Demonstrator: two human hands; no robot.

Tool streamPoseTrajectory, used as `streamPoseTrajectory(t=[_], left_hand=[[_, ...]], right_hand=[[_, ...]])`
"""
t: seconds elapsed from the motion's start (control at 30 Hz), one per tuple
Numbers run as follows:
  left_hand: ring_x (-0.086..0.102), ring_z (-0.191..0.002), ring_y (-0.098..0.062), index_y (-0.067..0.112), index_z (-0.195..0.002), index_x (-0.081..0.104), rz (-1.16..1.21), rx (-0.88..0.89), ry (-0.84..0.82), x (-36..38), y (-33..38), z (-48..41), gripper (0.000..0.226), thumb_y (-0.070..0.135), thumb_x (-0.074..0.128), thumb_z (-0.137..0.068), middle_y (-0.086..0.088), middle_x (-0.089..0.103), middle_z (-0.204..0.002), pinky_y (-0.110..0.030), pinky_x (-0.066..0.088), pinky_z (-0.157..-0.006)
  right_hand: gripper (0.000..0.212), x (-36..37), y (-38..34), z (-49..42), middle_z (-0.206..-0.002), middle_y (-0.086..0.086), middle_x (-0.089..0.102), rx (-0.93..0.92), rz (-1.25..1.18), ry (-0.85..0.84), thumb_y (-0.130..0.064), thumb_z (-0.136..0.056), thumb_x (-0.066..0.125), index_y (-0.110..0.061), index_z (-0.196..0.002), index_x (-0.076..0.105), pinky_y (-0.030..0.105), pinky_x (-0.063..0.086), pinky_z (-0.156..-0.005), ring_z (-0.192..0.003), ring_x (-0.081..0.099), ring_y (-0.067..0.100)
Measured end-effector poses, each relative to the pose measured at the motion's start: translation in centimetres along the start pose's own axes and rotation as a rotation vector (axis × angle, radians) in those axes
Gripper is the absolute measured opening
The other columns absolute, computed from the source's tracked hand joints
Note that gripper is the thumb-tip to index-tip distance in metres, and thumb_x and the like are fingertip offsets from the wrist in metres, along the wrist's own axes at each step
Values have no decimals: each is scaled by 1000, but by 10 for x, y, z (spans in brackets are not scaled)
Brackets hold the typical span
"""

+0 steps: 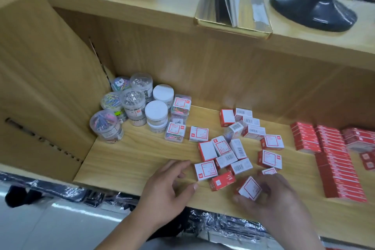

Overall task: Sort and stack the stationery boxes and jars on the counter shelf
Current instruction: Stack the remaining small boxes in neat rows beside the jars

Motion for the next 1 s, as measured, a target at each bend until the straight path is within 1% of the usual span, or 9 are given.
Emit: streamPoseTrajectory(t=[0.1, 0.27, 0.4, 0.5, 0.57, 0.67, 0.8, 0.9, 1.0], left_hand=[[63, -97, -5, 33, -129, 63, 9, -5, 4, 0, -2, -1, 48, 39, 75, -83, 21, 61, -115, -28, 54, -72], [62, -95, -2, 33, -127, 63, 5, 0, 6, 1, -3, -3, 48, 42, 74, -82, 22, 61, -113, -27, 54, -73], [61, -94, -2, 38, -123, 62, -24, -11, -3, 2, -4, -6, 44, 45, 74, -81, 24, 60, -111, -27, 54, -73], [61, -93, -2, 41, -123, 60, -59, -13, -1, 3, -2, -8, 48, 50, 75, -78, 24, 58, -110, -26, 54, -72], [58, -92, 1, 45, -125, 58, -109, -11, -29, 7, 3, -13, 54, 55, 74, -74, 24, 56, -107, -24, 53, -74], [57, -94, 1, 46, -123, 60, -146, -12, -71, 12, 9, -20, 51, 52, 70, -73, 21, 54, -105, -29, 54, -79], [56, -88, -2, 42, -116, 63, -149, -42, -51, -1, -2, -15, 42, 48, 68, -75, 18, 54, -102, -31, 54, -77], [55, -86, -3, 39, -115, 63, -143, -55, 6, -18, -12, -9, 41, 44, 67, -75, 18, 56, -99, -31, 54, -77], [58, -86, -1, 41, -117, 62, -89, -63, 6, -22, -15, -8, 41, 40, 70, -78, 19, 61, -101, -32, 55, -79]], right_hand=[[60, 4, -2, -1, -93, -16, 57, 31, 57, -19, -82, -36, 67, -40, -77, 57, 39, 54, -68, -88, 65, 13], [73, 5, 5, 1, -109, -16, 54, 52, 153, 39, -79, -46, 73, -38, -106, 67, 39, 55, -72, -105, 63, 18], [45, -4, -5, -1, -103, -20, 57, -25, 123, 79, -67, -58, 75, -47, -97, 67, 39, 54, -65, -95, 64, 15], [30, -5, -14, -3, -96, -20, 58, -65, 71, 90, -55, -65, 79, -45, -92, 67, 37, 54, -63, -89, 64, 13], [30, -1, -30, -5, -91, -20, 59, -143, 36, 94, -44, -68, 86, -40, -92, 69, 36, 54, -63, -83, 64, 12], [43, 15, -59, -9, -89, -21, 61, -264, 3, 14, -33, -67, 91, -41, -99, 63, 35, 54, -62, -78, 65, 10], [34, 26, -78, -18, -83, -23, 57, -303, -24, -15, -39, -71, 88, -40, -97, 66, 27, 50, -59, -70, 59, -1], [23, 33, -89, -29, -83, -23, 56, -313, -13, -64, -46, -75, 85, -39, -90, 68, 28, 49, -61, -74, 58, -1], [24, 37, -98, -39, -84, -22, 58, -313, -1, -83, -44, -75, 84, -35, -93, 72, 27, 49, -64, -79, 61, 3]])
Point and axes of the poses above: each hand's wrist, its own z-axis away from the middle knuckle, its own x-axis out of the palm, y = z × x, the point moved 6 cm from there along -z, towards the middle knuckle
